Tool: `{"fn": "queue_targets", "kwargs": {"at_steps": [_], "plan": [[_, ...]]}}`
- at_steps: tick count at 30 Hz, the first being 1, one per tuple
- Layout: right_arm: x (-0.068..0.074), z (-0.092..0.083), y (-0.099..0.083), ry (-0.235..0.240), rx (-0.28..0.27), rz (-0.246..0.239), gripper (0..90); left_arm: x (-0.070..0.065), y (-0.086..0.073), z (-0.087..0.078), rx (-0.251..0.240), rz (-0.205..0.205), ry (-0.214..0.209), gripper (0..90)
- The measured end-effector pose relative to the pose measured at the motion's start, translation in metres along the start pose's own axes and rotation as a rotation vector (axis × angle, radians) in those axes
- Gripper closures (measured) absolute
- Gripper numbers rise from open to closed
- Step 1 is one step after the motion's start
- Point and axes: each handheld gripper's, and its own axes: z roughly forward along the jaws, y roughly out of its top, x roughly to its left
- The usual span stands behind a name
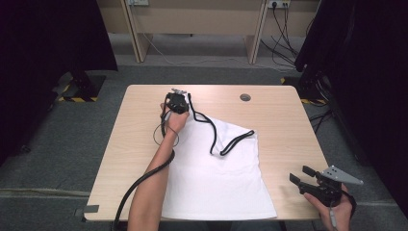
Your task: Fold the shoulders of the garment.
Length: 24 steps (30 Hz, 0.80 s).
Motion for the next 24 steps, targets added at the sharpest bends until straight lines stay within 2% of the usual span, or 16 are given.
{"fn": "queue_targets", "kwargs": {"at_steps": [3,6,8,11,13,14,22,24], "plan": [[0.0,0.0,0.0,-0.001,0.001,-0.001,30.9,0.0,0.0,0.0,0.0,0.0,0.0,84.6],[0.001,0.0,0.0,-0.004,0.001,-0.006,30.9,-0.004,-0.008,-0.015,-0.029,0.02,-0.016,84.6],[0.001,0.0,0.0,-0.007,0.0,-0.009,30.9,-0.004,-0.008,-0.015,-0.029,0.02,-0.016,84.6],[0.001,0.0,0.0,-0.007,0.002,-0.006,30.9,-0.006,-0.01,-0.031,-0.065,0.032,-0.032,84.6],[0.001,0.0,0.0,-0.009,0.002,-0.004,30.9,-0.006,-0.01,-0.031,-0.065,0.032,-0.032,84.6],[0.001,0.0,0.0,-0.009,0.002,-0.004,30.9,-0.008,-0.012,-0.039,-0.08,0.057,-0.033,84.6],[0.001,0.0,0.0,-0.012,0.004,-0.007,30.9,-0.013,-0.019,-0.048,-0.1,0.061,-0.052,84.4],[0.001,0.0,0.0,-0.012,0.004,-0.007,30.9,-0.018,-0.024,-0.052,-0.108,0.07,-0.058,84.4]]}}
